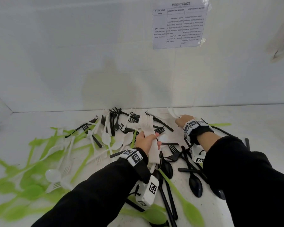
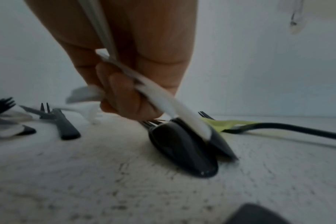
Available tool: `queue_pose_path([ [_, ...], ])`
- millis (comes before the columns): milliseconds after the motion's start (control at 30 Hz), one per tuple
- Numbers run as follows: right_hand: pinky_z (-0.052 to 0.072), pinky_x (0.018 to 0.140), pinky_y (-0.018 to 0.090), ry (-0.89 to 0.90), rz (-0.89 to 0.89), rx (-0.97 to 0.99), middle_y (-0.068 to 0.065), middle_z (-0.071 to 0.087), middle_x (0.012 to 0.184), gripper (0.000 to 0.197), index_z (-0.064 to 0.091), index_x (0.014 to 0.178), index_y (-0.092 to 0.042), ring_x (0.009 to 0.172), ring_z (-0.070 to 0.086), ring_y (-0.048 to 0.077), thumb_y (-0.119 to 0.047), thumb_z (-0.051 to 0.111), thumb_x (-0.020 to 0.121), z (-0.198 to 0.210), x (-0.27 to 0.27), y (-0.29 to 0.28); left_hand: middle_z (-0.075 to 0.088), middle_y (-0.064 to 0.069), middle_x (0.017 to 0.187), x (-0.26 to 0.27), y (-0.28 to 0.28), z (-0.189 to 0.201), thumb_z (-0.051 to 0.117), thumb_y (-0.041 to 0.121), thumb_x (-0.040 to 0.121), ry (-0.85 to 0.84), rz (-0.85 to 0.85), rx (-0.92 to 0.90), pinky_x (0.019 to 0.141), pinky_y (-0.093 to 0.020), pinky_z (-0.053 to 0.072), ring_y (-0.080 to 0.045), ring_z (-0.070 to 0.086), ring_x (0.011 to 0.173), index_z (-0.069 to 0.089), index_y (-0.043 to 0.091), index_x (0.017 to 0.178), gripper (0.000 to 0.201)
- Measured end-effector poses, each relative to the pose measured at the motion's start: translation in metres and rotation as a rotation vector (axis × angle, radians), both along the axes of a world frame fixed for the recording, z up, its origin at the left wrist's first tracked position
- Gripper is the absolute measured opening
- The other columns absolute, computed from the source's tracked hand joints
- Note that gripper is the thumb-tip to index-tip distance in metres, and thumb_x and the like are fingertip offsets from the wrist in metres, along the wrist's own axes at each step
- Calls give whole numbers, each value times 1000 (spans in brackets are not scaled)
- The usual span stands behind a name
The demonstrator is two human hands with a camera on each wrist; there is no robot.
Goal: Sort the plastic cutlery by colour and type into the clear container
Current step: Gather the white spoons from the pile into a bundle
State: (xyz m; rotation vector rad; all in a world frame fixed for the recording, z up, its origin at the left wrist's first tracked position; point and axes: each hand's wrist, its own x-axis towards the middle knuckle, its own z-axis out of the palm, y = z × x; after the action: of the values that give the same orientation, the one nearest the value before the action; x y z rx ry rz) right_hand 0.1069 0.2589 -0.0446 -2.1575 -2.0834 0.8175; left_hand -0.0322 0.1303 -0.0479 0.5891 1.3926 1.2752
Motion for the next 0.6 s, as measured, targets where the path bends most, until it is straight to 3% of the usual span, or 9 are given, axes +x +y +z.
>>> queue_pose_path([
  [133,41,74,29,228,-95,-33,3,61,69,27,54,76,-6,68,54,23,-23,40,92,3,8,-1,60,-8,82,-1,-3,1,51,-3,89,14,-2,-1,55,-31,51,-22,57,57,55,11,83,15],
  [200,40,61,28,339,-169,-5,4,55,62,30,51,71,-5,56,48,19,-20,40,95,6,11,-4,60,-9,79,-2,-4,2,51,-2,89,14,-1,0,56,-32,51,-22,56,57,56,10,82,15],
  [333,27,46,23,742,-308,44,6,46,63,20,48,82,-7,50,36,16,-16,35,96,14,13,-18,58,-14,74,-3,-7,2,52,0,89,17,7,0,54,-30,52,-21,57,54,58,6,83,10],
  [400,31,45,22,779,-197,51,4,45,66,22,50,88,-9,50,37,14,-22,36,98,21,12,-33,57,-15,74,-3,-10,3,54,2,89,-3,17,3,49,-27,51,-20,57,50,56,3,90,3],
  [500,39,50,21,691,53,27,2,48,70,17,52,96,-15,54,43,13,-22,37,100,26,2,-62,55,-16,72,-3,-11,5,56,1,88,-59,55,30,44,-26,49,-17,58,43,52,1,98,11],
  [600,37,46,21,847,37,-50,2,42,68,15,51,92,-14,51,41,12,-14,39,99,17,-13,-85,56,-15,73,-2,-13,6,58,-1,87,-99,79,60,44,-27,50,-19,59,46,52,0,103,17],
])
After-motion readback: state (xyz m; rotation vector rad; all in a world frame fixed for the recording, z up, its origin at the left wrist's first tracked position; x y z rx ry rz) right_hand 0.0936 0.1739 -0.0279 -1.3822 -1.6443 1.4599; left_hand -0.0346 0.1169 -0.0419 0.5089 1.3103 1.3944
